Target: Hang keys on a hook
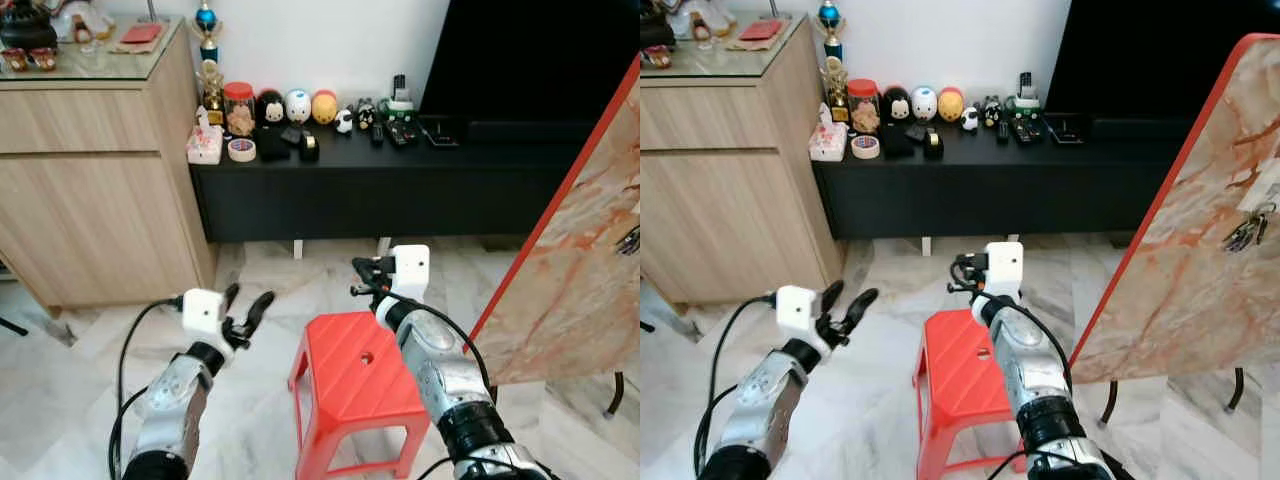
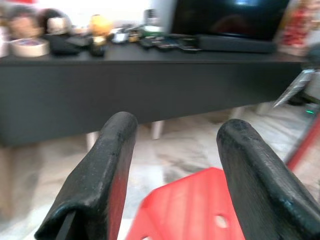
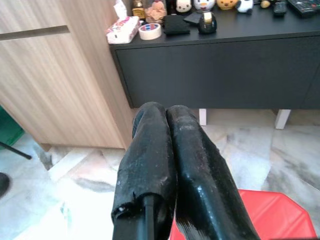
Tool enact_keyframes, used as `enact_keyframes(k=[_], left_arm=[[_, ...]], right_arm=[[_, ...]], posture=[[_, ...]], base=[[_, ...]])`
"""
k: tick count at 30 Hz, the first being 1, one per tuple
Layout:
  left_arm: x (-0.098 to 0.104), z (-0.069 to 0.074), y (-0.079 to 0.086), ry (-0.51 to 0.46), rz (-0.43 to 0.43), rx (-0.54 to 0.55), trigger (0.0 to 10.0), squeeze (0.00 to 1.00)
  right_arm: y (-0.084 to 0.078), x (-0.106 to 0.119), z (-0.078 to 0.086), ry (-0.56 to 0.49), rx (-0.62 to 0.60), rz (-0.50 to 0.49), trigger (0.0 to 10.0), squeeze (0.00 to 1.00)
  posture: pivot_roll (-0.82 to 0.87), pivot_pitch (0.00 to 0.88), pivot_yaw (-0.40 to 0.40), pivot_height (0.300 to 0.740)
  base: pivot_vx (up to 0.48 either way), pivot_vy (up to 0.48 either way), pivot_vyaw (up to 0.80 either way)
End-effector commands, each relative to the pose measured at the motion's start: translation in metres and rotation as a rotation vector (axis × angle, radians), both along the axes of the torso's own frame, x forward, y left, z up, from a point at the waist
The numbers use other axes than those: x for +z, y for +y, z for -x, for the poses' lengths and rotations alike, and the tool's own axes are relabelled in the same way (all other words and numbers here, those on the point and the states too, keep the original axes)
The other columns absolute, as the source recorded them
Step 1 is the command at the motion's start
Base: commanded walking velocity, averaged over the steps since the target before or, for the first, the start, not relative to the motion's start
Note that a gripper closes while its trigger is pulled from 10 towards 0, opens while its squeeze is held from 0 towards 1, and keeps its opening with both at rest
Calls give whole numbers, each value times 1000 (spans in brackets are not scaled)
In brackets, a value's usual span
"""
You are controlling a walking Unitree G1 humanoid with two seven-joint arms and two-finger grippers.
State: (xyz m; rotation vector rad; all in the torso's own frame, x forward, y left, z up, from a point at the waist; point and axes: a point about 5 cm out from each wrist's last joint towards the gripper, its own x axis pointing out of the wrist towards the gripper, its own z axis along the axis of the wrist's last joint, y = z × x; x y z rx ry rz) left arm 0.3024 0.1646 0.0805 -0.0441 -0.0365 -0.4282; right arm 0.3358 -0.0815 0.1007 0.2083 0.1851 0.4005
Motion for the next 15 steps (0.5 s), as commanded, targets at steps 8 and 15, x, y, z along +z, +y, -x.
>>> enact_keyframes(k=[8, 15], left_arm=[[10, 9, -19, 34, 5, -204, 10000, 0], [16, 14, -26, 50, 2, -280, 10000, 0]], right_arm=[[9, 10, 10, 33, 118, -56, 10000, 0], [15, 10, 19, 110, 206, -52, 10000, 0]], posture=[[121, 0, -92, 740], [120, 0, -94, 740]], base=[[0, 0, 0], [0, 0, 0]])
